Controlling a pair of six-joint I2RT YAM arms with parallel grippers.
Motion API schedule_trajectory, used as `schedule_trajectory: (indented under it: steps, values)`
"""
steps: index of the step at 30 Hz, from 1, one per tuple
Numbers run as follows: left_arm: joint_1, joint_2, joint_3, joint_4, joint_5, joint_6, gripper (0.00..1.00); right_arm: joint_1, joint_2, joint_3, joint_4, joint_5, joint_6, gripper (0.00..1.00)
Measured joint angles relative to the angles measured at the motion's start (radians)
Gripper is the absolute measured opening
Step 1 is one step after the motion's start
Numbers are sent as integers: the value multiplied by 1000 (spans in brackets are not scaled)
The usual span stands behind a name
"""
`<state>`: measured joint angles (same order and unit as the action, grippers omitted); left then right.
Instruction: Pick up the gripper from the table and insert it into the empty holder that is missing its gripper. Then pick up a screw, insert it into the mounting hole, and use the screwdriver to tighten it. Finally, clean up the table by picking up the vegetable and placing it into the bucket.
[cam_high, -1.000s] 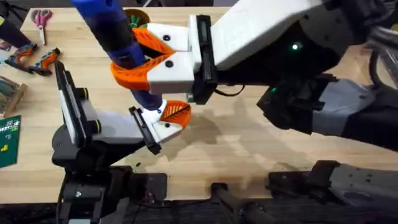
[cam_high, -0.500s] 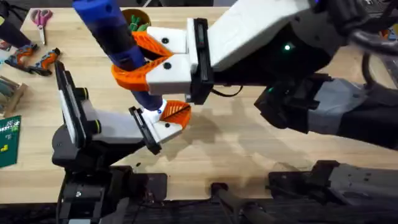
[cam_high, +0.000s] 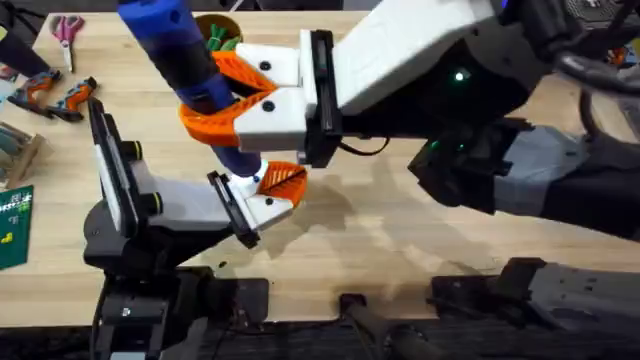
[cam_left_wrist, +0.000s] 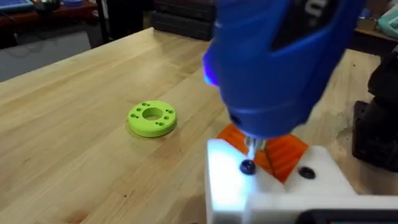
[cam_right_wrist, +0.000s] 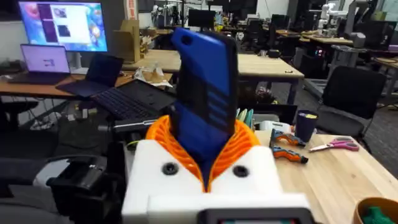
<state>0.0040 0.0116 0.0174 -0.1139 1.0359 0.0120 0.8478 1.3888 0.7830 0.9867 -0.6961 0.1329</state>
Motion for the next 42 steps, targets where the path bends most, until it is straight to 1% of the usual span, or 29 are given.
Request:
schedule_trajectory:
  steps: [6,12,42]
  values:
    - [0,0,0,0,0,0,4,0,0,0,-2,0,0,27]
    - [0,0,0,0,0,0,4,0,0,0,-42,0,0,27]
    - [0,0,0,0,0,0,4,0,2,1,-44,1,-15,27]
